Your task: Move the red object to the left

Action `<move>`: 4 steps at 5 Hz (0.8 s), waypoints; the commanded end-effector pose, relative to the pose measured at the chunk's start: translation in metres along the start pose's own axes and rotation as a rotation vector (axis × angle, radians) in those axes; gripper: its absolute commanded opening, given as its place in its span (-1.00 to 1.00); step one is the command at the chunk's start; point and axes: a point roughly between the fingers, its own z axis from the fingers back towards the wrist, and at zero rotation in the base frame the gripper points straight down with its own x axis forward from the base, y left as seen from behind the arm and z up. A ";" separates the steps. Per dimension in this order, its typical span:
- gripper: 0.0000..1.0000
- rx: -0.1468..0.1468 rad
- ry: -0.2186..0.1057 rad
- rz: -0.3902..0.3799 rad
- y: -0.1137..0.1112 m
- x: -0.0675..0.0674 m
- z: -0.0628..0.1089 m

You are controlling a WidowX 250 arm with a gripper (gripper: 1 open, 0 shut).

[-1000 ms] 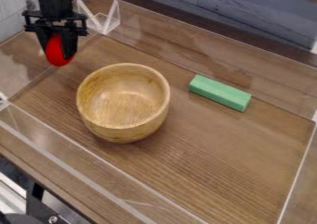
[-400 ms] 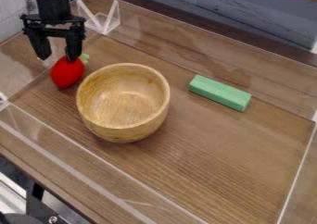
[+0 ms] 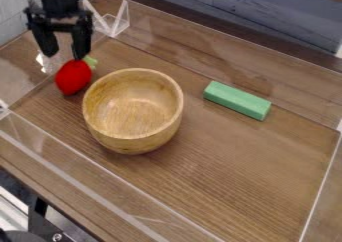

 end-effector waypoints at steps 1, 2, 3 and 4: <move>1.00 0.011 -0.120 -0.067 -0.003 0.001 0.045; 1.00 -0.002 -0.135 -0.108 -0.015 -0.002 0.055; 1.00 -0.012 -0.137 -0.155 -0.025 -0.004 0.059; 1.00 -0.021 -0.141 -0.174 -0.035 -0.011 0.061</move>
